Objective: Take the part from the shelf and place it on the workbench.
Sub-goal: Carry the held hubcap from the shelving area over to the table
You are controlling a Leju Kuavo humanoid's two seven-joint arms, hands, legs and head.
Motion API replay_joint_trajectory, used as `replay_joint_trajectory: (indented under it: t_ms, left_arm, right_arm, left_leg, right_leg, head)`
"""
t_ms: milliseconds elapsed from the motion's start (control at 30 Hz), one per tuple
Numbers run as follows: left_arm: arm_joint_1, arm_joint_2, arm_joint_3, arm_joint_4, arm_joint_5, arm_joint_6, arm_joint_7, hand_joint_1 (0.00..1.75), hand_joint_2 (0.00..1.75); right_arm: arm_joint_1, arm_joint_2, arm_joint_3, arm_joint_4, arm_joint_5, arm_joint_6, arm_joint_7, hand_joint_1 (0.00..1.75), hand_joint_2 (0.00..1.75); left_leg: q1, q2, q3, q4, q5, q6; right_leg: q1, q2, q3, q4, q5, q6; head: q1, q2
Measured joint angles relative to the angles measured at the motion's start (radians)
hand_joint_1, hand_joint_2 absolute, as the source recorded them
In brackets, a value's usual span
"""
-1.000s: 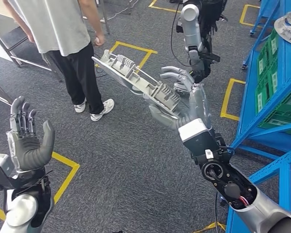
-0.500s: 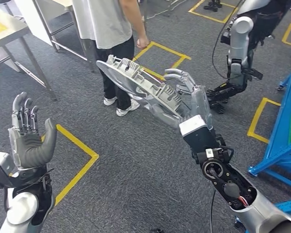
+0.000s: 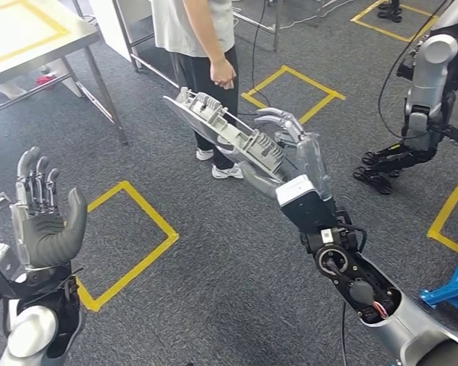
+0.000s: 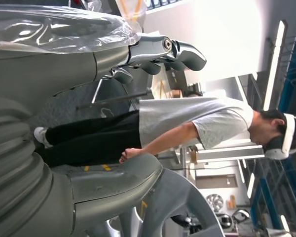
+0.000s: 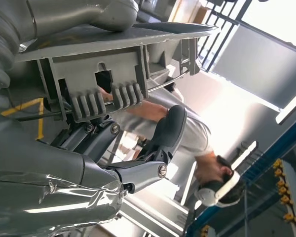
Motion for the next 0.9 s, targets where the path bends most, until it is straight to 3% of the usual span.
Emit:
replay_joint_trajectory:
  t_ms: [33, 67, 133, 200, 267, 300, 367, 433, 467, 500, 533, 567, 633, 700, 733, 767, 800, 833, 900]
  left_arm:
    - [0.000, 0.000, 0.000, 0.000, 0.001, -0.002, 0.001, 0.00, 1.75]
    - [-0.001, 0.000, 0.000, 0.000, 0.002, -0.004, 0.001, 0.00, 1.75]
    - [-0.009, -0.001, 0.000, 0.000, 0.003, -0.005, 0.001, 0.00, 1.75]
    - [-0.018, -0.003, 0.000, 0.000, 0.004, -0.004, 0.002, 0.00, 1.75]
    - [-0.022, -0.003, 0.000, 0.000, 0.006, -0.002, 0.004, 0.00, 1.75]
    - [-0.023, -0.003, 0.000, 0.000, 0.007, -0.001, 0.005, 0.00, 1.75]
    - [-0.026, -0.004, 0.000, 0.000, 0.008, 0.000, 0.005, 0.00, 1.75]
    - [-0.029, -0.006, 0.000, 0.000, 0.010, 0.000, 0.006, 0.00, 1.75]
    - [-0.029, -0.006, 0.000, 0.000, 0.010, 0.000, 0.006, 0.00, 1.75]
    - [-0.029, -0.006, 0.000, 0.000, 0.010, 0.000, 0.006, 0.00, 1.75]
    - [-0.029, -0.007, 0.000, 0.000, 0.011, 0.000, 0.007, 0.00, 1.75]
    - [-0.030, -0.006, 0.000, 0.000, 0.012, 0.000, 0.007, 0.00, 1.75]
    - [-0.034, -0.006, 0.000, 0.000, 0.013, 0.000, 0.008, 0.00, 1.75]
    - [-0.037, -0.006, -0.001, 0.001, 0.015, 0.000, 0.008, 0.00, 1.75]
    - [-0.037, -0.006, -0.001, 0.001, 0.015, 0.000, 0.009, 0.00, 1.75]
    - [-0.037, -0.006, -0.001, 0.001, 0.016, 0.000, 0.010, 0.00, 1.75]
    - [-0.037, -0.005, -0.001, 0.001, 0.016, 0.000, 0.011, 0.00, 1.75]
    - [-0.038, -0.004, -0.001, 0.000, 0.016, 0.002, 0.013, 0.00, 1.75]
    - [-0.042, -0.002, -0.001, 0.000, 0.016, 0.005, 0.018, 0.00, 1.75]
  right_arm:
    - [0.001, 0.000, 0.000, 0.001, 0.001, 0.000, 0.003, 1.75, 1.75]
    - [0.001, 0.000, -0.001, 0.001, 0.003, 0.000, 0.006, 1.75, 1.75]
    - [0.000, 0.000, -0.002, 0.001, 0.004, 0.001, 0.009, 1.75, 1.75]
    - [-0.003, 0.000, -0.004, 0.003, 0.005, 0.004, 0.012, 1.75, 1.75]
    - [-0.006, 0.002, -0.005, 0.007, 0.004, 0.008, 0.013, 1.75, 1.75]
    - [-0.007, 0.003, -0.005, 0.010, 0.002, 0.009, 0.013, 1.75, 1.75]
    - [-0.008, 0.004, -0.005, 0.016, -0.003, 0.010, 0.014, 1.75, 1.75]
    - [-0.006, 0.005, -0.004, 0.023, -0.007, 0.010, 0.013, 1.75, 1.75]
    - [-0.004, 0.005, -0.004, 0.027, -0.008, 0.010, 0.013, 1.75, 1.75]
    - [-0.001, 0.006, -0.003, 0.031, -0.009, 0.010, 0.013, 1.75, 1.75]
    - [0.001, 0.006, -0.002, 0.035, -0.010, 0.010, 0.013, 1.75, 1.75]
    - [0.001, 0.007, -0.002, 0.039, -0.010, 0.010, 0.012, 1.75, 1.75]
    - [-0.001, 0.007, 0.000, 0.048, -0.011, 0.011, 0.010, 1.75, 1.75]
    - [-0.004, 0.009, 0.002, 0.054, -0.011, 0.012, 0.007, 1.75, 1.75]
    - [-0.005, 0.011, 0.003, 0.057, -0.011, 0.013, 0.006, 1.75, 1.75]
    - [-0.006, 0.013, 0.004, 0.059, -0.011, 0.014, 0.007, 1.75, 1.75]
    - [-0.007, 0.014, 0.005, 0.061, -0.011, 0.014, 0.008, 1.75, 1.75]
    - [-0.008, 0.016, 0.005, 0.062, -0.011, 0.014, 0.011, 1.75, 1.75]
    - [-0.009, 0.018, 0.006, 0.064, -0.012, 0.014, 0.015, 1.75, 1.75]
  left_leg:
    - [0.002, 0.004, 0.008, -0.020, 0.019, -0.001]
    - [0.003, 0.013, 0.038, -0.077, 0.052, -0.001]
    - [-0.002, 0.055, 0.114, -0.220, 0.106, 0.008]
    - [-0.010, 0.076, 0.148, -0.285, 0.118, 0.026]
    - [-0.013, 0.052, 0.149, -0.288, 0.113, 0.044]
    - [-0.012, 0.040, 0.152, -0.290, 0.113, 0.050]
    - [-0.007, 0.019, 0.159, -0.296, 0.114, 0.064]
    - [-0.007, -0.003, 0.162, -0.296, 0.112, 0.072]
    - [-0.008, -0.017, 0.163, -0.296, 0.111, 0.074]
    - [-0.008, -0.032, 0.164, -0.295, 0.110, 0.075]
    - [-0.009, -0.048, 0.166, -0.294, 0.109, 0.075]
    - [-0.009, -0.063, 0.168, -0.292, 0.107, 0.074]
    - [-0.009, -0.091, 0.169, -0.285, 0.102, 0.068]
    - [-0.006, -0.116, 0.157, -0.277, 0.102, 0.057]
    - [-0.003, -0.128, 0.150, -0.276, 0.106, 0.051]
    - [-0.001, -0.141, 0.144, -0.277, 0.110, 0.044]
    - [0.000, -0.140, 0.141, -0.275, 0.110, 0.038]
    - [-0.003, -0.121, 0.133, -0.261, 0.101, 0.032]
    - [-0.006, -0.052, 0.087, -0.170, 0.056, 0.023]
  right_leg:
    - [0.000, -0.012, 0.001, 0.000, -0.002, 0.001]
    - [0.000, -0.023, 0.004, 0.000, -0.005, 0.003]
    - [0.004, -0.043, 0.011, 0.001, -0.012, 0.012]
    - [0.011, -0.059, 0.017, 0.002, -0.020, 0.023]
    - [0.013, -0.078, 0.024, 0.000, -0.028, 0.034]
    - [0.010, -0.072, 0.024, 0.005, -0.037, 0.039]
    - [0.004, -0.027, -0.002, 0.068, -0.077, 0.045]
    - [0.004, 0.021, -0.071, 0.210, -0.138, 0.046]
    - [0.005, 0.029, -0.108, 0.275, -0.156, 0.047]
    - [0.005, 0.033, -0.132, 0.310, -0.155, 0.047]
    - [0.005, 0.035, -0.138, 0.305, -0.134, 0.045]
    - [0.004, 0.041, -0.125, 0.259, -0.095, 0.043]
    - [0.000, 0.084, -0.076, 0.125, -0.015, 0.036]
    - [-0.003, 0.124, -0.041, 0.044, 0.008, 0.031]
    - [-0.002, 0.127, -0.034, 0.036, 0.002, 0.029]
    - [-0.001, 0.115, -0.031, 0.029, 0.000, 0.026]
    - [-0.001, 0.102, -0.027, 0.025, 0.002, 0.022]
    - [-0.003, 0.088, -0.023, 0.019, 0.004, 0.016]
    - [-0.004, 0.059, -0.015, 0.011, 0.006, 0.007]
  head:
    - [-0.004, 0.000]
    - [-0.008, 0.000]
    - [-0.015, 0.000]
    - [-0.013, 0.000]
    - [-0.007, 0.000]
    - [-0.005, 0.000]
    - [0.003, 0.000]
    - [0.015, 0.000]
    - [0.020, 0.000]
    - [0.024, 0.000]
    - [0.027, 0.000]
    - [0.031, 0.000]
    - [0.039, 0.000]
    - [0.041, 0.000]
    - [0.040, 0.000]
    - [0.040, 0.000]
    - [0.040, 0.000]
    - [0.036, 0.000]
    - [0.022, 0.000]
